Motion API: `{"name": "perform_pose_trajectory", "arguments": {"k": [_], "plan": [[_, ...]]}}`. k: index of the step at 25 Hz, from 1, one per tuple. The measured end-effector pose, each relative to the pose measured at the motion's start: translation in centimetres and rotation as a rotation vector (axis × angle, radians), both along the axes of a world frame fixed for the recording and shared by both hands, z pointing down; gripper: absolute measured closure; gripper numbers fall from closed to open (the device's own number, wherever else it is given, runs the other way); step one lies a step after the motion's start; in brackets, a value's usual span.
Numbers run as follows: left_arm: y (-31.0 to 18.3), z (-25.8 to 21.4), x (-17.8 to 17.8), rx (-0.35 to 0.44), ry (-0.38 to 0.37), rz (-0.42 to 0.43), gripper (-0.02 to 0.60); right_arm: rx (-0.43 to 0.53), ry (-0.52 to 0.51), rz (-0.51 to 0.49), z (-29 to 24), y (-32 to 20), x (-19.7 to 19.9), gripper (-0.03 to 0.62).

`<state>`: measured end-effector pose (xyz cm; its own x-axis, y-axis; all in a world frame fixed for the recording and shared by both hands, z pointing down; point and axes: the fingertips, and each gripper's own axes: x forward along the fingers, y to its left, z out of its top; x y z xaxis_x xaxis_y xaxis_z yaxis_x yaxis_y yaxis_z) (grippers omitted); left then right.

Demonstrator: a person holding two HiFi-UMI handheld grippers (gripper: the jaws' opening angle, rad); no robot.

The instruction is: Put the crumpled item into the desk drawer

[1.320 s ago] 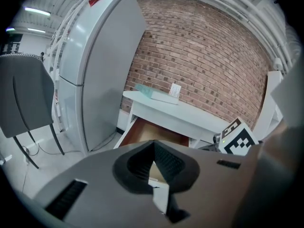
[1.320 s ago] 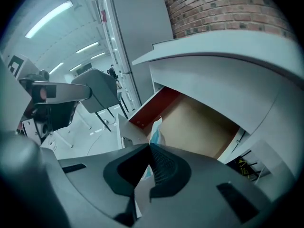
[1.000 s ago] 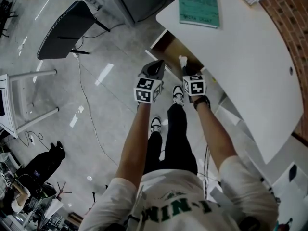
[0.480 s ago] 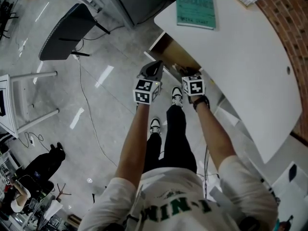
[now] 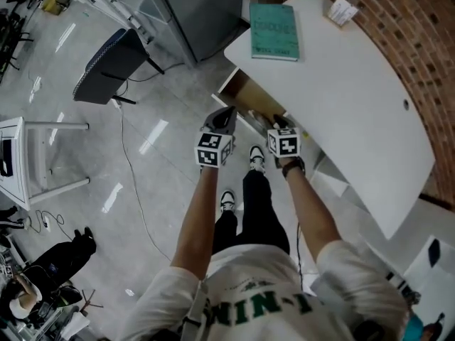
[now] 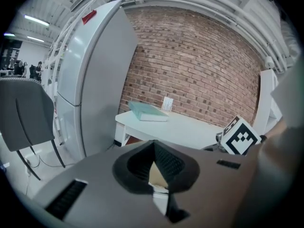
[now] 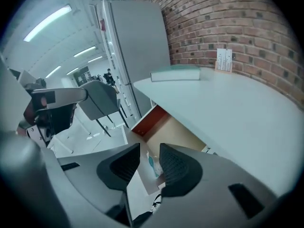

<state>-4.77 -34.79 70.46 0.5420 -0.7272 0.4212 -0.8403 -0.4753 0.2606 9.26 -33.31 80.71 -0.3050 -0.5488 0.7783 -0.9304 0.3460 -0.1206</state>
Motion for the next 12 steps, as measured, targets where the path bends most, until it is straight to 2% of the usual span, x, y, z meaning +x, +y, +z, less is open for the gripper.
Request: {"name": "perform_pose_trajectory", "arguments": {"k": [12], "plan": [[4.1,-11.1,-1.1,0.087,-0.078,-0.006,0.584,0.202,-0.096,0.162,-14.9,3.9,2.4,0.482]]}}
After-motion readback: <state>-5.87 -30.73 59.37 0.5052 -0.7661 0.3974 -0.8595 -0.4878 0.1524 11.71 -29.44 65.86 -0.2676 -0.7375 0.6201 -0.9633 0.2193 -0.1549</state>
